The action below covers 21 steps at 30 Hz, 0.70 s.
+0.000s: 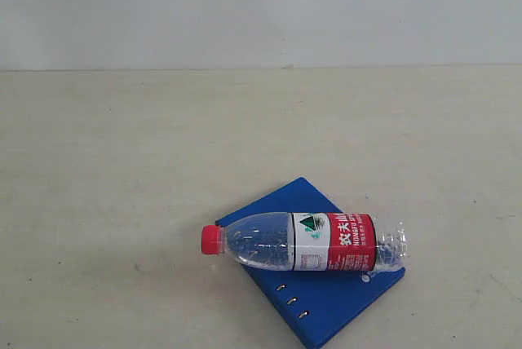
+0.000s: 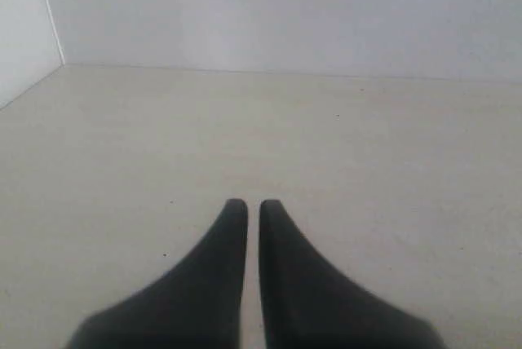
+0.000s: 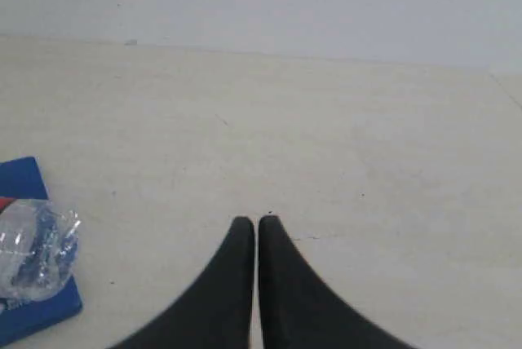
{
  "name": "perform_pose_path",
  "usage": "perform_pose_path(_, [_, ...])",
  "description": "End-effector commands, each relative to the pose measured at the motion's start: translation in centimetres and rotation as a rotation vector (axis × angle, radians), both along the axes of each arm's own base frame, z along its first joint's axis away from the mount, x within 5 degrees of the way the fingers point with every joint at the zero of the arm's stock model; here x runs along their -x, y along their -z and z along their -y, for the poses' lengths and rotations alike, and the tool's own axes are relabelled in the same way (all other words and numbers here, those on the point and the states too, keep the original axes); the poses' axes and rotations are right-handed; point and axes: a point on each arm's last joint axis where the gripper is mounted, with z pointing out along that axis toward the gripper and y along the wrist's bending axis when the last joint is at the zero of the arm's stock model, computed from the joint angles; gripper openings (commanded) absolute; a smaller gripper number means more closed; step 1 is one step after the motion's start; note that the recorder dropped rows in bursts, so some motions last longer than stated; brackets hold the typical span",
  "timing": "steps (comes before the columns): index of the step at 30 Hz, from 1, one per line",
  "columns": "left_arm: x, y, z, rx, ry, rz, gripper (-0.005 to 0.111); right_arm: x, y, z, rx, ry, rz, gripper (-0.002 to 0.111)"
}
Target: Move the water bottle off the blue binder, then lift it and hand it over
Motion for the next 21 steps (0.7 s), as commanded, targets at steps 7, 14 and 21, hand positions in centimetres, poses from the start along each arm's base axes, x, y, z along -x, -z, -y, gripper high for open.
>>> perform_pose_path(7, [0.0,-0.1,0.0,0.001,-0.001,0.01,0.005,-0.1,-3.7,-0.8,-0.069,-0.085,0.416,0.0])
perform_pose_path(14, [0.0,-0.1,0.0,0.001,-0.001,0.01,0.005,1.0,-6.7,-1.3,-0.255,-0.181,0.766,0.0])
perform_pose_path(21, [0.0,-0.1,0.0,0.001,-0.001,0.01,0.005,1.6,-7.6,-1.4,-0.341,-0.237,0.873,0.0])
